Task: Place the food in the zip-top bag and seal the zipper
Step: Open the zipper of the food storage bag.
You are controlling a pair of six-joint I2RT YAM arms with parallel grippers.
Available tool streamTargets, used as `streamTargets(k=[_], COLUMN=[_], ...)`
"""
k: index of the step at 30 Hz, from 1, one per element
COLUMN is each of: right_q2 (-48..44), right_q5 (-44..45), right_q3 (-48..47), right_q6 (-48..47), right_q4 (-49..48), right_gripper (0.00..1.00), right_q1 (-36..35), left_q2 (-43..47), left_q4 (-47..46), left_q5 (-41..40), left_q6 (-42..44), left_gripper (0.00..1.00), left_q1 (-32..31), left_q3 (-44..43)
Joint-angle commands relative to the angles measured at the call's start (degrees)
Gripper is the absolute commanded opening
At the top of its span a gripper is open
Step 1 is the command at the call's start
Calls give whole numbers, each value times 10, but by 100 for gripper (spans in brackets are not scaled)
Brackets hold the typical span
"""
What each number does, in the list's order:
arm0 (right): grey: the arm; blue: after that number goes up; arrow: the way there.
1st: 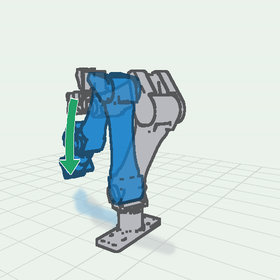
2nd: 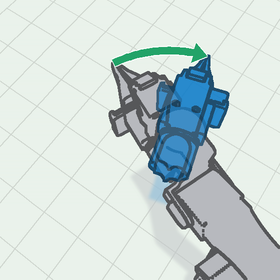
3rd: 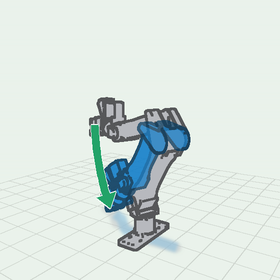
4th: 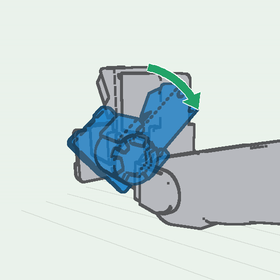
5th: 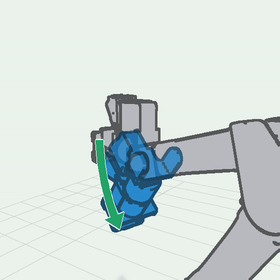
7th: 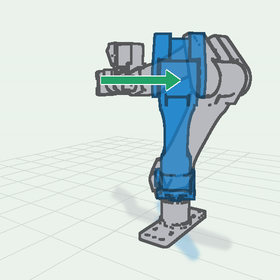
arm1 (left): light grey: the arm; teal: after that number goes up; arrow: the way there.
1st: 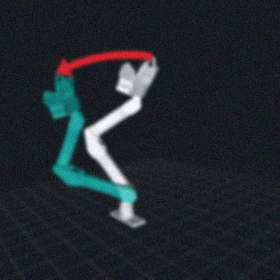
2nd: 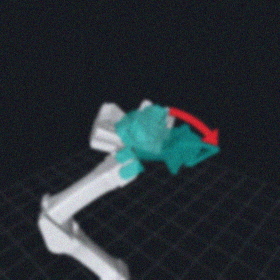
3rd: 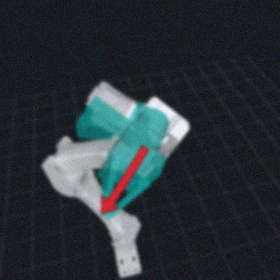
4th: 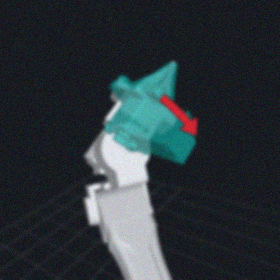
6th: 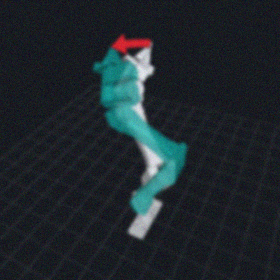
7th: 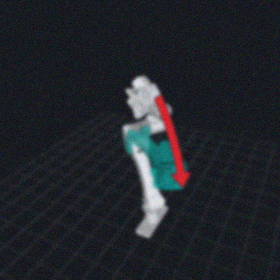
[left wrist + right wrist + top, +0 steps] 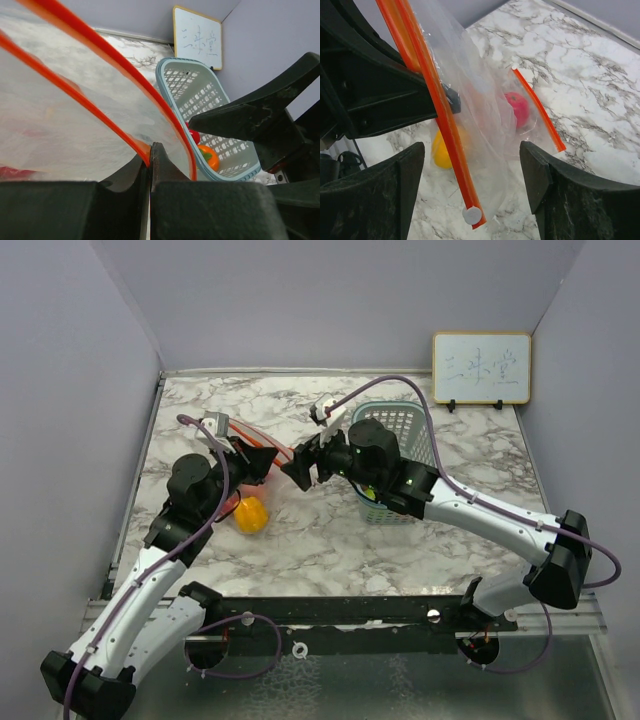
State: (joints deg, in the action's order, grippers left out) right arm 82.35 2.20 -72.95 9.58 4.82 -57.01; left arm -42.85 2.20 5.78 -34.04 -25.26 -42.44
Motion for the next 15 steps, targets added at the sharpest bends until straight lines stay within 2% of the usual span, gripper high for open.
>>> streamTargets(k=[1, 3, 6, 11, 12, 15], right_q2=[10, 13, 15, 31, 35, 50], right_q5=[5, 52, 111, 163, 172, 179], right_q3=[-19, -19, -11, -7, -6, -7], right_q6=[-2, -1, -5, -8, -8, -16], right_q4=[-7, -7, -18, -42, -48, -59], right_gripper=[72, 68, 67, 62, 58, 54], right_q1=[-3, -2, -3, -3, -3, -3], left_q2=[0, -4, -6, -16, -20, -26], left_q4=[4, 6, 14, 33, 40, 64], left_q5=[29, 44, 68, 128, 145, 192], left_q6=[-11, -14, -16, -20, -20, -13], left_gripper=[0, 0, 0, 0, 0, 0], left_q1=[-2, -2, -1, -2, -2, -2], left_q3=[-23, -24, -24, -21, -22, -23])
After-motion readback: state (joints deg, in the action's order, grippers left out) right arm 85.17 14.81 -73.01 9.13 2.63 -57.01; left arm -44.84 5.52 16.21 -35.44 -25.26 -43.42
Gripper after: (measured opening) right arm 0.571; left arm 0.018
